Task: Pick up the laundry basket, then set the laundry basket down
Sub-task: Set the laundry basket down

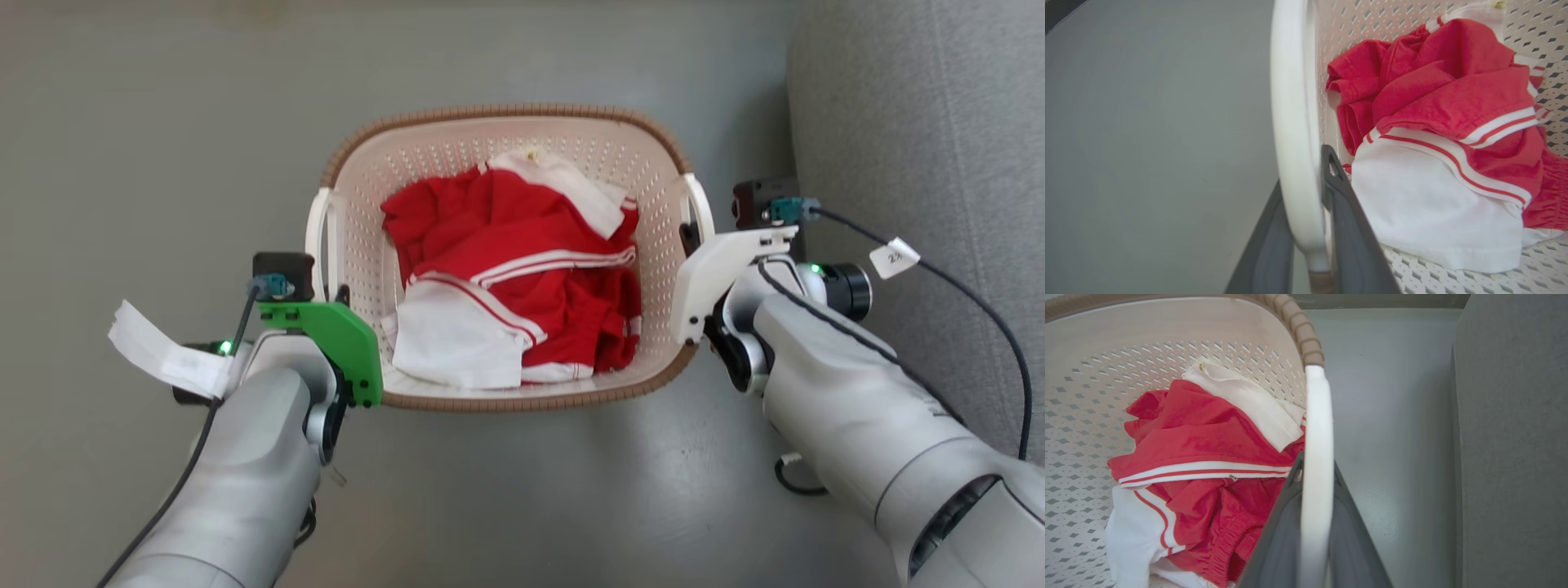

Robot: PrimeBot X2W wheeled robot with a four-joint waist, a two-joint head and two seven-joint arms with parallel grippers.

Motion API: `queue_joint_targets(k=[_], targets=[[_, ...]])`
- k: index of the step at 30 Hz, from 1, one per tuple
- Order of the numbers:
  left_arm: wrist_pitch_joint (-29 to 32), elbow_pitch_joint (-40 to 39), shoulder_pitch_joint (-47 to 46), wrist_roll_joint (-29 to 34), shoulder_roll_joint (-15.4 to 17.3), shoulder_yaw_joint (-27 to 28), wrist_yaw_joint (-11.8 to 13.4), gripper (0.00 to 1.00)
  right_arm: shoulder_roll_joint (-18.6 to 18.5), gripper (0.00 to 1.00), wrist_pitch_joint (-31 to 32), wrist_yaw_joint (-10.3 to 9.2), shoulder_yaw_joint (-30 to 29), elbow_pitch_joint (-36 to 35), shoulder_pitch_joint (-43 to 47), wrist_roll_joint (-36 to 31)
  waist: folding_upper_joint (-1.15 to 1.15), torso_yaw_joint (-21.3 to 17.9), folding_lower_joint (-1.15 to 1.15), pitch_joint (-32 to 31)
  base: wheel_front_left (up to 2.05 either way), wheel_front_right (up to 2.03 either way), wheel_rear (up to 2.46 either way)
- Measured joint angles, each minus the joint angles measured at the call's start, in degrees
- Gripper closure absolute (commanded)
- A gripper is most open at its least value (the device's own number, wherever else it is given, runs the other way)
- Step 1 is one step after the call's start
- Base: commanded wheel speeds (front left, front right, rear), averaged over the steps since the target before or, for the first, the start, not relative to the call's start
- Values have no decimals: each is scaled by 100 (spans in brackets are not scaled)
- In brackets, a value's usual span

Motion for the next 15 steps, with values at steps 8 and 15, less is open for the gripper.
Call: queue_joint_targets(k=[8, 15], targets=[[-151, -1, -413, 16, 1, 56, 35, 100, -13, 100, -81, 0, -68, 60, -438, -47, 0, 17, 0, 650, 0, 0, 0], [-219, 0, -753, 45, 11, 86, 63, 100, -27, 100, -147, 0, -131, 97, -743, -47, 0, 34, 1, 1138, 0, 0, 0]])
